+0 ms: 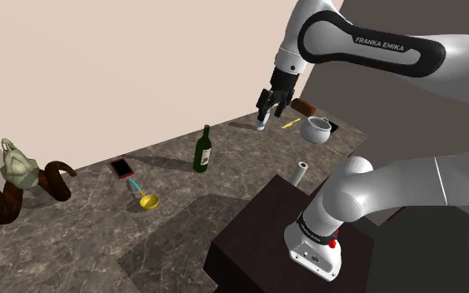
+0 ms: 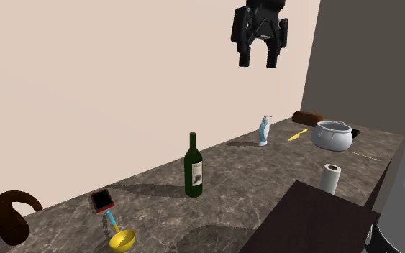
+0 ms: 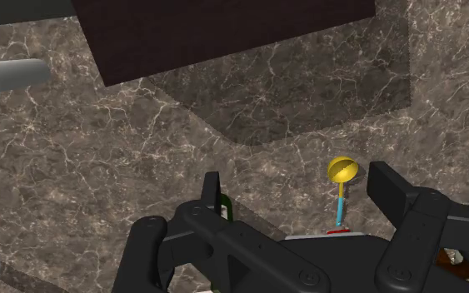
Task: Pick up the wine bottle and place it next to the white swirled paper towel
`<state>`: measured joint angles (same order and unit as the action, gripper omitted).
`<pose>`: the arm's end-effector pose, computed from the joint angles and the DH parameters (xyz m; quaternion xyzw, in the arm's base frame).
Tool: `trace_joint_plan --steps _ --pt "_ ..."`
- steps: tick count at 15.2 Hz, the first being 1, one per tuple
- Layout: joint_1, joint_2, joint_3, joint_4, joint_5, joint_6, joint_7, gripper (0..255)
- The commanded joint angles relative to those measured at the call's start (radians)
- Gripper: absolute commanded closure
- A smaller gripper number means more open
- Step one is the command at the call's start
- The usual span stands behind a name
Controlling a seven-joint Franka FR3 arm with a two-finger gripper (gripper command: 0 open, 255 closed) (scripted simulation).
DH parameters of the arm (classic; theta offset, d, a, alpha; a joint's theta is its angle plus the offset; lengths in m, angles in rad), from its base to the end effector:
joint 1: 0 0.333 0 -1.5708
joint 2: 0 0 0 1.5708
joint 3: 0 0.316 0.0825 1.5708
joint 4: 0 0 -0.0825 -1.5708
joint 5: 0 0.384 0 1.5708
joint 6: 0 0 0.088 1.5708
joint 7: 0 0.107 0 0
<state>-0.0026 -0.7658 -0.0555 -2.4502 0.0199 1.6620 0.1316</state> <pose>0.3165 -0.0198 0.5472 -0.9956 0.0878 0.0129 0.0286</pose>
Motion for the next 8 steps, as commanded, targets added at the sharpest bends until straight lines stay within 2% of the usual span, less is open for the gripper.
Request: trace_joint_plan --steps 1,8 --pt "0.000 0.000 0.000 0.000 0.000 0.000 0.000 0" --pt "-0.009 0.215 -0.040 -0.008 -0.025 0.240 -0.047 0"
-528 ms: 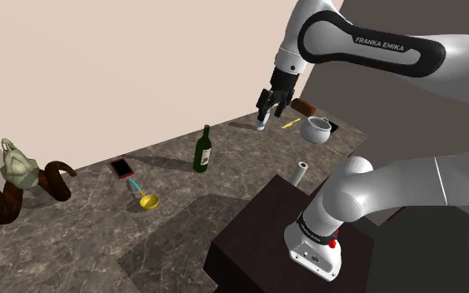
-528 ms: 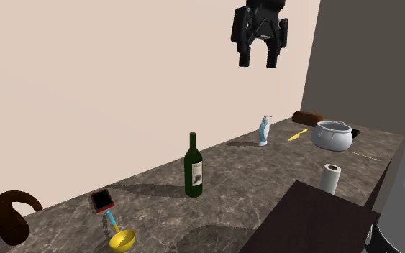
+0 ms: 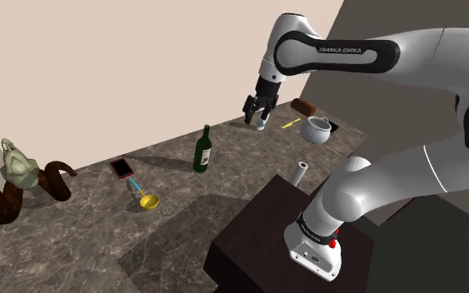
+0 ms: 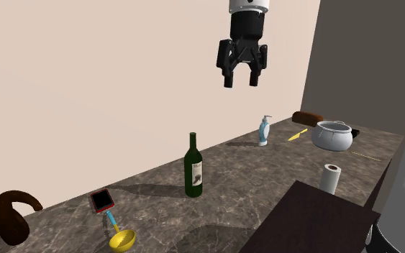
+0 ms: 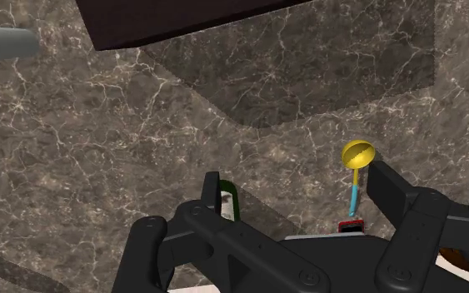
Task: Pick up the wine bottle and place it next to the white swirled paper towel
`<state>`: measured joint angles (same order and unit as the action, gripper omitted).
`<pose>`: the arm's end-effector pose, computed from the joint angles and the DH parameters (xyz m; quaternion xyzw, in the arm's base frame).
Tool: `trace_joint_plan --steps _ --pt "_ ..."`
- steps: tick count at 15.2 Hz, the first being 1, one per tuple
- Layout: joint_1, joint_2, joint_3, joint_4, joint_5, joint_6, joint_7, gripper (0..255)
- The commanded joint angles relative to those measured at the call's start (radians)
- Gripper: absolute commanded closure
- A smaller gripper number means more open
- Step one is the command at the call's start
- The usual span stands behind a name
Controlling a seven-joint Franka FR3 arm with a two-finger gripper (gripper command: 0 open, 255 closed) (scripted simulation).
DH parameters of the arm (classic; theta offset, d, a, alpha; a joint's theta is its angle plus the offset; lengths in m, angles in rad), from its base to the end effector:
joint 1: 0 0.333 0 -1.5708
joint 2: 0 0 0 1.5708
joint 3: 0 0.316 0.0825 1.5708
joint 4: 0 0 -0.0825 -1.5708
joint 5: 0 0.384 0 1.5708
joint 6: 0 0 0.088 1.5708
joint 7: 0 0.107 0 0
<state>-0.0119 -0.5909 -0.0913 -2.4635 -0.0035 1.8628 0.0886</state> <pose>0.3687 -0.0411 0.4972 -0.9959 0.0874 0.0059 0.0237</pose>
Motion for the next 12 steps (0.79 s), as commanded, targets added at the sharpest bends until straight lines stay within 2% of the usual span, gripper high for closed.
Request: trace_joint_plan --steps 1,12 --pt "0.000 0.074 -0.009 0.010 -0.003 0.072 -0.011 0" --pt "-0.006 0.486 -0.063 0.158 0.018 0.364 -0.095 0"
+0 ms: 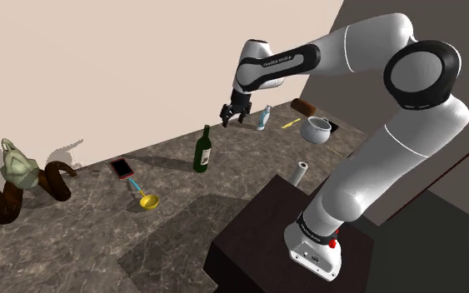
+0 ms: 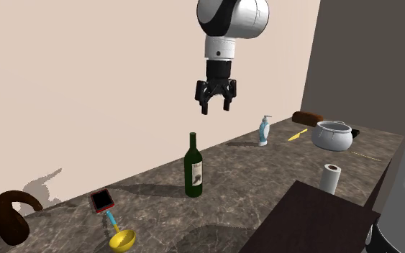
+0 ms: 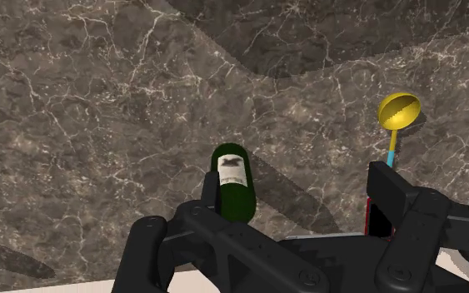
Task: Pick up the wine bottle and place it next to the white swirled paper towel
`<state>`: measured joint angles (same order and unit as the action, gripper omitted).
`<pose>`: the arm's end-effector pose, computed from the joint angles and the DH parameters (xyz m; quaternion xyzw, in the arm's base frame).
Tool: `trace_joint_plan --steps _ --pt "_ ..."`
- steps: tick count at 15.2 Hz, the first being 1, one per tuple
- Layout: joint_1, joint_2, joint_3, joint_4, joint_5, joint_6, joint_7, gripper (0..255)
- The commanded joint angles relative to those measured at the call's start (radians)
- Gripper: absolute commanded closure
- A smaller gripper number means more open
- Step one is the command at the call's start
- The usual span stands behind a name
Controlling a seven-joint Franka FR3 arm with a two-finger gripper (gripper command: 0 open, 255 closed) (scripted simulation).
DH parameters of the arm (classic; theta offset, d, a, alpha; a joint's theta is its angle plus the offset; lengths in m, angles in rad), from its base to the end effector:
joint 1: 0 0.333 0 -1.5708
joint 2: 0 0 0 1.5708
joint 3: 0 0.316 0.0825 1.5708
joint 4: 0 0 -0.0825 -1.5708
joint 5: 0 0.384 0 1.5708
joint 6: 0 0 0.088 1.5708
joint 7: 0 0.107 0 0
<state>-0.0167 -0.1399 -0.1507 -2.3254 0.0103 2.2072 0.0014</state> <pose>0.4824 -0.0818 0.3975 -0.9961 0.0867 -0.0112 0.0138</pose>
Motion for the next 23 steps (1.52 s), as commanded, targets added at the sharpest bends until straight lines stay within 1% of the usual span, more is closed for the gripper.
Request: trace_joint_plan --steps 1,5,10,14,18,23 --pt "-0.002 0.074 -0.007 0.041 0.010 0.039 -0.017 0" --pt "-0.010 0.230 -0.016 0.140 0.038 0.104 -0.053 0" --pt "-0.030 0.424 -0.015 0.293 0.076 0.156 -0.094 0" --pt "-0.053 0.579 -0.007 0.441 0.101 0.173 -0.119 0" --pt "-0.078 0.738 0.002 0.614 0.117 0.169 -0.134 0" --pt "-0.083 0.781 0.008 0.625 0.124 0.202 -0.138 0"
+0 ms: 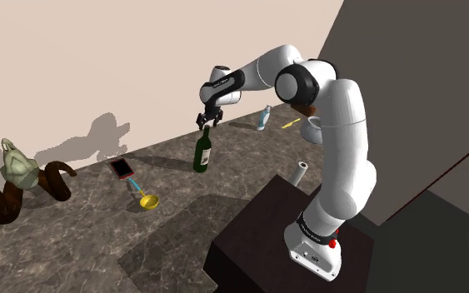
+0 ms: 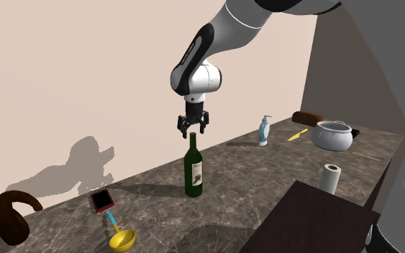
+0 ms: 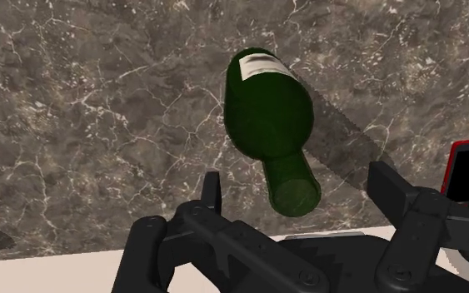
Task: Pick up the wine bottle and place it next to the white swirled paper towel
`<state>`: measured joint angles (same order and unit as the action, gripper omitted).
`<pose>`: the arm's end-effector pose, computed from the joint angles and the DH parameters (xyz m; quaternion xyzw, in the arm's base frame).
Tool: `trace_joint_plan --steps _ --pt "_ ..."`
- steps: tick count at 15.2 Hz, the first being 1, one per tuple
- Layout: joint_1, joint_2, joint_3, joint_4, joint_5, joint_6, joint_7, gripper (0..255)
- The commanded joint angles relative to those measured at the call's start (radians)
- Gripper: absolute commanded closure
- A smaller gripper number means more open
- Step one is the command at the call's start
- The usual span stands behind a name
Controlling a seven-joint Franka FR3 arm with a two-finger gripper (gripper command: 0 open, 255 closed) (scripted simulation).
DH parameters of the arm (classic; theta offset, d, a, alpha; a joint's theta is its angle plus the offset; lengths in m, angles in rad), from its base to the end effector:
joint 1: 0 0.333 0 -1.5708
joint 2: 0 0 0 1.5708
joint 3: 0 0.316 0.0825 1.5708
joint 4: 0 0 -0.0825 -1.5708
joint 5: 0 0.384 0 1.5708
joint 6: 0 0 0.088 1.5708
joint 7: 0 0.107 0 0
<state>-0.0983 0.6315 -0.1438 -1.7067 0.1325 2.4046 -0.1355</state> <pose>0.6650 -0.1526 0.2349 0.9956 -0.0853 0.0377 0.0026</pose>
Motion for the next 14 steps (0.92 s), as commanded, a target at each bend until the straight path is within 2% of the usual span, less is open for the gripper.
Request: trace_joint_plan --steps 1,11,12,14 --pt "-0.003 0.020 0.002 0.008 0.003 0.012 -0.002 0" --pt "-0.005 0.047 0.006 0.015 0.007 0.032 -0.004 0" --pt "-0.005 0.047 0.006 0.015 0.007 0.032 -0.004 255" --pt "-0.005 0.047 0.006 0.015 0.007 0.032 -0.004 255"
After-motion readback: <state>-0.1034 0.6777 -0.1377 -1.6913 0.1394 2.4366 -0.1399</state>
